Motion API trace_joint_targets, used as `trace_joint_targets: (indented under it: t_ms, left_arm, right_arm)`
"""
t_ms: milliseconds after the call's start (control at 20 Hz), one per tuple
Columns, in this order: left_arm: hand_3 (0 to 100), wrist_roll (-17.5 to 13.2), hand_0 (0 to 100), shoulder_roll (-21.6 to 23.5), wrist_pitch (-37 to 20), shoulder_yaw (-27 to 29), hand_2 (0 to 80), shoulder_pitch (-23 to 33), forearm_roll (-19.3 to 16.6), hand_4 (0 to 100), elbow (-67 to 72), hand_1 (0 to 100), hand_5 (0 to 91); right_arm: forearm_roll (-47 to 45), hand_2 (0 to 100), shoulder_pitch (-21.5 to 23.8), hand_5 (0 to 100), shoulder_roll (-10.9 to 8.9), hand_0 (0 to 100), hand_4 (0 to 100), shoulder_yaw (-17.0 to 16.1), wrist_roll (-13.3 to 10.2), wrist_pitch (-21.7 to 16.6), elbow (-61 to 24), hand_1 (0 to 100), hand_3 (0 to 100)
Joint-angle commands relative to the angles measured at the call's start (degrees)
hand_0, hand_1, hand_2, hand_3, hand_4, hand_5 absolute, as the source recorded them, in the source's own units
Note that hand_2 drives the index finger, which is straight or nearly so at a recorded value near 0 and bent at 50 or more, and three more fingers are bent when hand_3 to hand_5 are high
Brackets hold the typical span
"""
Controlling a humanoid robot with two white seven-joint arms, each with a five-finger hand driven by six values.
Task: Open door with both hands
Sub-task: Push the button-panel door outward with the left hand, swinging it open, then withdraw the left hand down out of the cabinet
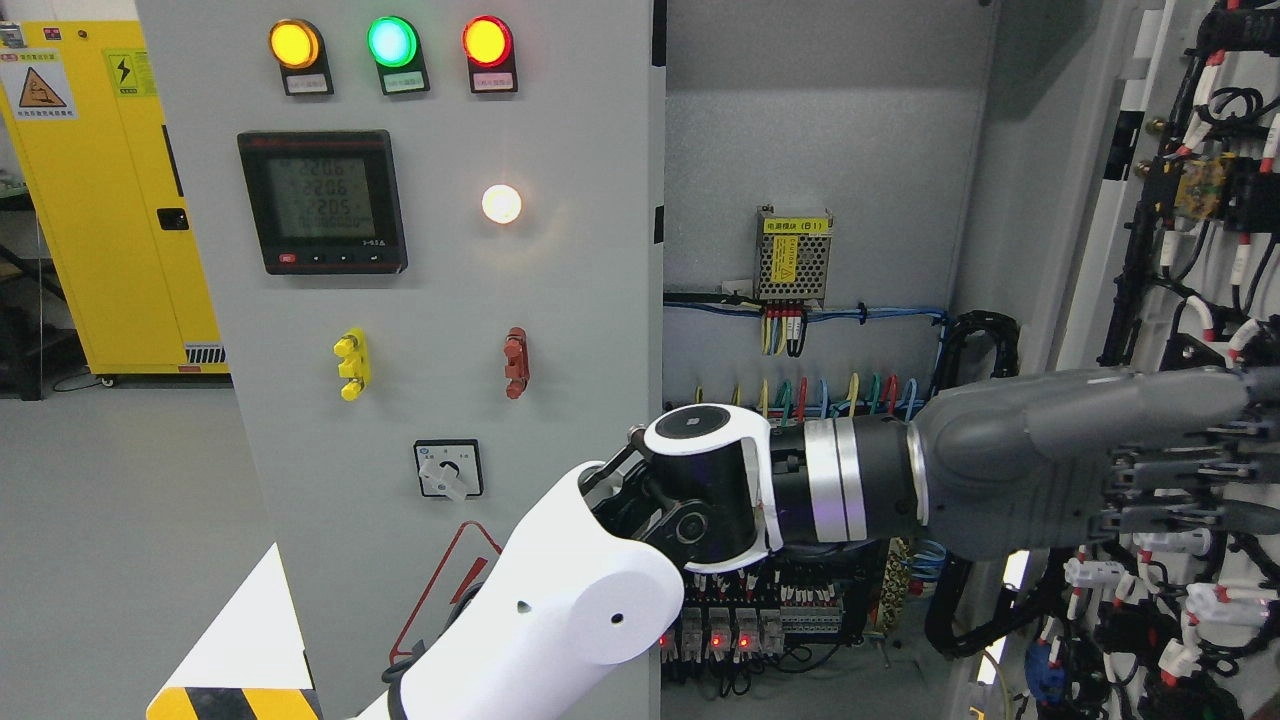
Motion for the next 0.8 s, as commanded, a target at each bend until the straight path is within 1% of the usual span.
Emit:
trace_joint_targets:
  t_ms: [0,100,200,250,351,451,601,651,751]
  left_arm:
    - [0,0.0,12,12.9,-0.9,2.2,0.0,10.8,-6.7,0,-12.4,56,0.0]
    - [0,0.0,12,16.1,-0.9,2.4,0.0,17.8,-11.5,0,-15.5,56,0.0]
    - [0,0.1,12,18.8,-1.0,2.6,0.0,24.6,-14.2,0,-17.4,56,0.0]
    - [0,0.1,12,20.2,-1.2,3.1,0.0,28.9,-16.4,0,-18.1,56,0.0]
    - [0,0.1,12,21.0,-1.8,5.6,0.0,37.2,-21.7,0,-18.3,56,0.0]
    - [0,0.1,12,20.7,-3.3,7.8,0.0,45.3,-26.0,0,-18.4,56,0.0]
    - [0,0.1,12,21.1,-6.1,8.7,0.0,54.2,-28.8,0,-18.3,56,0.0]
    - [0,0.0,12,21.1,-7.6,9.1,0.0,58.0,-29.9,0,-18.1,56,0.0]
    - [0,-0.2,12,21.1,-10.5,10.1,0.0,63.5,-32.7,0,-17.0,56,0.0]
  right_arm:
    - [0.0,4,0.5,0,0.0,0,0,0.0,0.0,0.0,0.0,50,0]
    - [0.0,4,0.5,0,0.0,0,0,0.0,0.0,0.0,0.0,50,0]
    - [0.0,4,0.5,0,0.0,0,0,0.0,0.0,0.0,0.0,50,0]
    - [0.0,4,0.5,0,0.0,0,0,0.0,0.0,0.0,0.0,50,0]
    - [0.0,4,0.5,0,0.0,0,0,0.0,0.0,0.0,0.0,50,0]
    - [0.0,4,0.5,0,0.0,0,0,0.0,0.0,0.0,0.0,50,0]
    - [0.0,4,0.5,0,0.0,0,0,0.0,0.0,0.0,0.0,50,0]
    - [0.0,4,0.5,0,0.0,0,0,0.0,0.0,0.0,0.0,50,0]
    - [0.0,4,0.5,0,0.0,0,0,0.0,0.0,0.0,0.0,50,0]
